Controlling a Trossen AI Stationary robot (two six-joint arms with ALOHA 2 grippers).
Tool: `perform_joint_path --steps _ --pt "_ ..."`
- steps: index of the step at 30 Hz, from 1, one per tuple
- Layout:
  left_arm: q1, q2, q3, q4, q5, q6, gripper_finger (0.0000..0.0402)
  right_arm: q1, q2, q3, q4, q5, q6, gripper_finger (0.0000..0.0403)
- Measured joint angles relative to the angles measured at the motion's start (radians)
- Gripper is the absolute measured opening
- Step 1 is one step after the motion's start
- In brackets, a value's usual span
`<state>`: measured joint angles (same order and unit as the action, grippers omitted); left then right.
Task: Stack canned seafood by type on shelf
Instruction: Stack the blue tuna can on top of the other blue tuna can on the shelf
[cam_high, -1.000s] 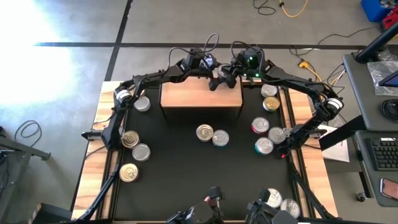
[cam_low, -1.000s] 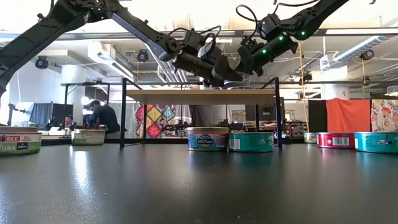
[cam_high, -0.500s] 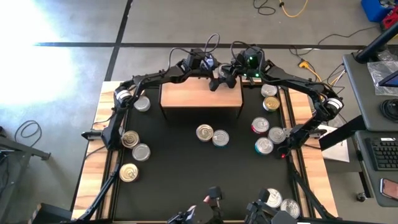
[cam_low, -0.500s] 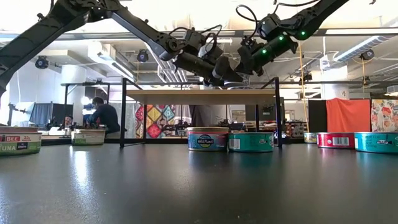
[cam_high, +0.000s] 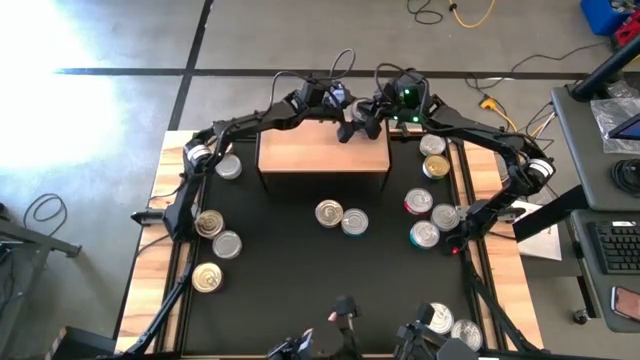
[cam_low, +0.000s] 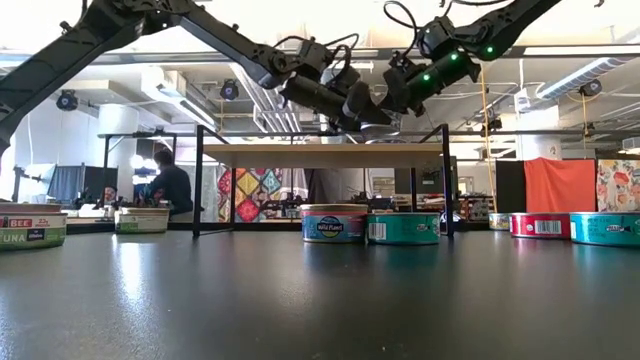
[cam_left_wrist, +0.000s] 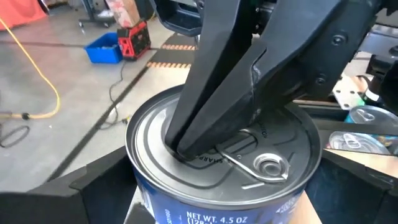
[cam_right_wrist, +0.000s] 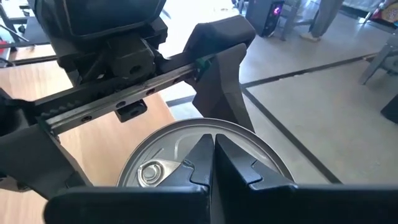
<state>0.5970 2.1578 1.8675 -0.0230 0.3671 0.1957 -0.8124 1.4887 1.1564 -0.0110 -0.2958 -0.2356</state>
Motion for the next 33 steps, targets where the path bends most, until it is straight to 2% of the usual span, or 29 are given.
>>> perform_joint_path --steps 10,14,21,30,33 --pt "-0.006 0.017 -0.042 0.059 -0.003 -0.005 0.0375 0.000 0.004 -0.003 -0.012 0.004 -0.002 0.0011" --pt "-0.006 0.076 0.015 0.056 -0.005 -0.019 0.0375 -0.002 0.005 -0.004 -0.022 0.015 -0.002 0.0011" --pt "-0.007 0.164 0.160 -0.059 0.029 -0.010 0.0375 -0.004 0.003 -0.003 -0.074 0.015 -0.026 0.0011" --pt "-0.025 0.166 0.275 -0.241 0.014 0.036 0.0375 -0.005 -0.016 -0.002 -0.101 0.002 -0.060 0.0011" --pt "-0.035 0.162 0.283 -0.254 -0.010 0.065 0.0375 -0.004 -0.034 -0.004 -0.105 0.001 -0.057 0.0011"
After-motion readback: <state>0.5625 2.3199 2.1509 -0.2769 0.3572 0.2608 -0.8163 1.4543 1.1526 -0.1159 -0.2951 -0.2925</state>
